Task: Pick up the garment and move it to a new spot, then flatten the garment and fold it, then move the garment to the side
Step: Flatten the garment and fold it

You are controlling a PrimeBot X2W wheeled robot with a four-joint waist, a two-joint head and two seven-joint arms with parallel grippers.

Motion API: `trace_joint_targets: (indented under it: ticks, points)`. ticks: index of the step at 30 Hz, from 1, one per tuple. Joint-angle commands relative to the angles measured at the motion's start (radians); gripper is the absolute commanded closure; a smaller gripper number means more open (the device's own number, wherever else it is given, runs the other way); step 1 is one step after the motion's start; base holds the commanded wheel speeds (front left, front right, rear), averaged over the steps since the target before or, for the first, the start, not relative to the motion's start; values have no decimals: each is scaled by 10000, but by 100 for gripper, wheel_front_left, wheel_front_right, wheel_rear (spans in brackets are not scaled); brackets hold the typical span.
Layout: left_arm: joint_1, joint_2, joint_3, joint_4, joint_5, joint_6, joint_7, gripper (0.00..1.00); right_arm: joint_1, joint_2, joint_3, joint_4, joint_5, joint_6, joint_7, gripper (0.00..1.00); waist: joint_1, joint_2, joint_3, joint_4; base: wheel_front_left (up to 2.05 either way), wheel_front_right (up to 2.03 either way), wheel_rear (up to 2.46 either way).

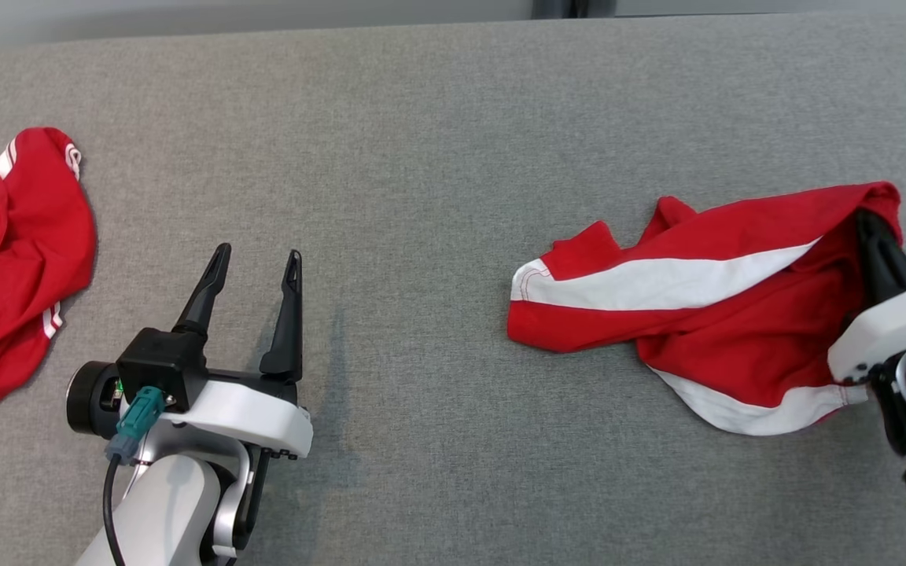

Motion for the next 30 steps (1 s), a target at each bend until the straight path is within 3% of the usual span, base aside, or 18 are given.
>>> trace_joint_targets:
  ticks: [1,5,11,18,19,21,22,30]
  points:
    - [46,56,19,1,-54,42,-18,0,393,4,52,-355,75,-3,39,100,0,0,-117,-97,0,0,0]
    - [131,81,23,-18,-75,78,-5,0,1101,31,220,-1215,179,-3,420,100,0,0,-259,-210,0,0,0]
    - [334,164,22,-70,-135,118,16,0,2689,-111,-17,-3749,263,-3,1457,100,0,0,-557,-438,0,0,0]
    - [624,336,111,-210,-238,215,67,0,4177,662,-1072,-6822,-172,-3,2182,100,0,0,-1100,-642,0,0,0]
    - [681,362,115,-242,-254,236,90,0,4330,779,-1144,-7176,-282,-3,2305,80,0,0,-1189,-657,0,0,0]
    - [784,412,100,-309,-269,262,148,0,4539,996,-1287,-7762,-408,-3,2471,9,0,0,-1356,-661,0,0,0]
    - [832,434,87,-336,-280,279,153,0,4650,1081,-1357,-7993,-490,-3,2538,0,0,0,-1446,-655,0,0,0]
    - [1464,601,32,-713,-398,436,327,0,5610,1769,-2027,-8889,-629,-3,3057,0,0,0,-2213,-473,0,0,0]
